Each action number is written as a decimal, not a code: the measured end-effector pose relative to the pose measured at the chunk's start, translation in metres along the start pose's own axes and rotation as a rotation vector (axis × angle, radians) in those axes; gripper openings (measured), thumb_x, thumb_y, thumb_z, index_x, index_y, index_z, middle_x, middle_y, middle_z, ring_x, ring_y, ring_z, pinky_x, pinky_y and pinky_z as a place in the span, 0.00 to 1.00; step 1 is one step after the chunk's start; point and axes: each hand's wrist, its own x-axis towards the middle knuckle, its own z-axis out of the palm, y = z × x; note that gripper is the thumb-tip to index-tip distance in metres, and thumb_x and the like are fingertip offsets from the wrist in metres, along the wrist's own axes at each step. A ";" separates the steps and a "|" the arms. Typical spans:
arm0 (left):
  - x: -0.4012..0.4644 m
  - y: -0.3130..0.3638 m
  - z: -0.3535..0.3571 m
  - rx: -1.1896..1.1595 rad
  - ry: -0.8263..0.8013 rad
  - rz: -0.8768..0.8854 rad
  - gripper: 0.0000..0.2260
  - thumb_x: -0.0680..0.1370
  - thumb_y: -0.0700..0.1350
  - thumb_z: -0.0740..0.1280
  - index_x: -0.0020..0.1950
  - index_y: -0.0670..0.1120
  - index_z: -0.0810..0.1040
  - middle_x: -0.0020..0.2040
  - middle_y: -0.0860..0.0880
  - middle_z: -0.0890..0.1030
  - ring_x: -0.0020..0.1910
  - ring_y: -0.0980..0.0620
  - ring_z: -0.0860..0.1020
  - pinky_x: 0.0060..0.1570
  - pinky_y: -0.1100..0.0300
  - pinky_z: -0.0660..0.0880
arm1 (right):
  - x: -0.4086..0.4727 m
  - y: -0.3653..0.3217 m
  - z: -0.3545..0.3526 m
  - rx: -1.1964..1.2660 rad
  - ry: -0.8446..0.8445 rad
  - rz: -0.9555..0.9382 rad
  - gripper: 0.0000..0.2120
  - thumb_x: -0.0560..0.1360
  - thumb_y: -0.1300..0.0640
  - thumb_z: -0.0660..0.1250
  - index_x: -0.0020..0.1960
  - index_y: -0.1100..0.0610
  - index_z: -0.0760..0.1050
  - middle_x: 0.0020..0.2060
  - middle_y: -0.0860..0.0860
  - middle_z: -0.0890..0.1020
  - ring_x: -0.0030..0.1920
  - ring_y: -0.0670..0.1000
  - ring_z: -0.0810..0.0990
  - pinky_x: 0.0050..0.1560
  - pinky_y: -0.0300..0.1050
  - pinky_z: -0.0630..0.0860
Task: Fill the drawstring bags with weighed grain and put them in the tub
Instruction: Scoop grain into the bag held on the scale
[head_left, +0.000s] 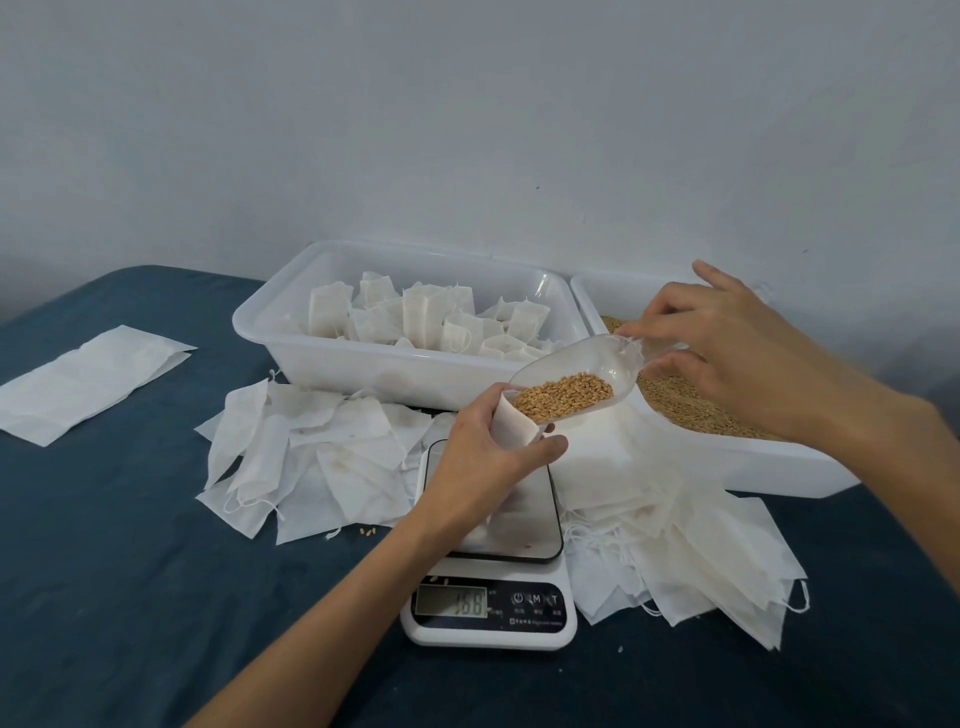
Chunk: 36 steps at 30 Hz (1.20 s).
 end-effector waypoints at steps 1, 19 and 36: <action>0.000 0.000 0.000 0.005 0.000 0.000 0.18 0.69 0.50 0.78 0.57 0.53 0.80 0.52 0.54 0.87 0.53 0.57 0.85 0.50 0.68 0.76 | 0.000 -0.001 -0.001 -0.002 0.002 -0.001 0.19 0.77 0.61 0.71 0.67 0.53 0.79 0.54 0.52 0.80 0.56 0.54 0.80 0.81 0.51 0.47; -0.001 0.000 0.000 -0.037 0.012 0.004 0.18 0.69 0.46 0.78 0.58 0.51 0.81 0.51 0.52 0.88 0.51 0.58 0.86 0.48 0.71 0.76 | 0.002 0.000 0.003 0.103 -0.043 0.065 0.19 0.77 0.61 0.72 0.67 0.53 0.79 0.53 0.51 0.79 0.57 0.53 0.79 0.81 0.49 0.46; -0.001 0.000 -0.001 -0.056 0.004 0.001 0.19 0.71 0.45 0.78 0.60 0.50 0.80 0.52 0.54 0.88 0.53 0.57 0.86 0.48 0.71 0.76 | 0.001 -0.002 -0.001 0.003 0.012 -0.006 0.19 0.77 0.62 0.71 0.67 0.54 0.79 0.52 0.52 0.79 0.55 0.54 0.80 0.81 0.52 0.48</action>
